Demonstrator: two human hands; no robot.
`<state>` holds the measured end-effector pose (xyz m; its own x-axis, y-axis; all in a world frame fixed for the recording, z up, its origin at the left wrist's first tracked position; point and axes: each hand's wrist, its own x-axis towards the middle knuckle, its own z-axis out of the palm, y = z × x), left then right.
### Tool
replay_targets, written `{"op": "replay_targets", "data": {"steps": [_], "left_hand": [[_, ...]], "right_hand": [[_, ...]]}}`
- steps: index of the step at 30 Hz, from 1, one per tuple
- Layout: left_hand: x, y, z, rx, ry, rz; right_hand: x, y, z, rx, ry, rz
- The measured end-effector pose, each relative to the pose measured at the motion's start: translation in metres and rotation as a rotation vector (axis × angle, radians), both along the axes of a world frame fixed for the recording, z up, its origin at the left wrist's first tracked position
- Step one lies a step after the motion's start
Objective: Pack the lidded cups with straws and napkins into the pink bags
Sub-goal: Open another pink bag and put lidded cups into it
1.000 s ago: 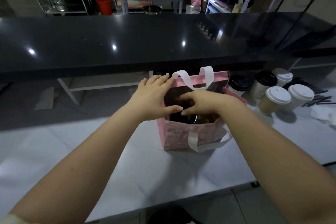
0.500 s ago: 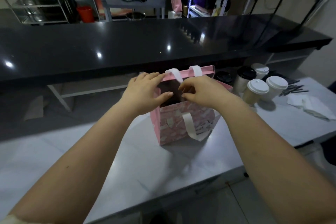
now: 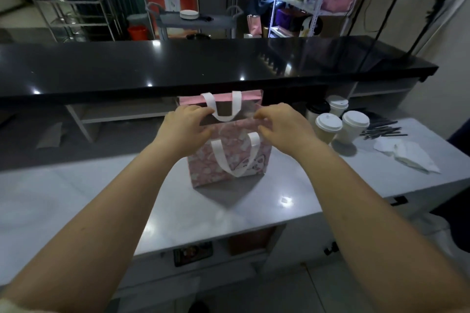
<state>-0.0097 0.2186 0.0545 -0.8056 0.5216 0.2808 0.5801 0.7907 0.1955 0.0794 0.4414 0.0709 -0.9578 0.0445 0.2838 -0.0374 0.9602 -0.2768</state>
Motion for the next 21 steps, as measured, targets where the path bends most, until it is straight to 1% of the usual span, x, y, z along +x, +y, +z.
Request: {"op": "replay_targets", "data": {"steps": [6, 8, 12, 18, 21], "left_hand": [[0.068, 0.075, -0.011, -0.018, -0.036, -0.105], [0.084, 0.102, -0.017, -0.056, -0.037, -0.131], [0.109, 0.153, -0.03, -0.069, -0.06, -0.176], [0.097, 0.221, -0.043, -0.173, -0.041, -0.228], [0.075, 0.255, -0.054, -0.176, -0.06, -0.242]], "right_hand": [[0.065, 0.055, -0.018, -0.035, -0.043, -0.049], [0.084, 0.073, -0.026, -0.04, -0.044, -0.086], [0.108, 0.107, -0.044, -0.06, -0.061, -0.151], [0.102, 0.152, -0.055, -0.121, -0.063, -0.235], [0.085, 0.174, -0.063, -0.115, -0.083, -0.274]]}}
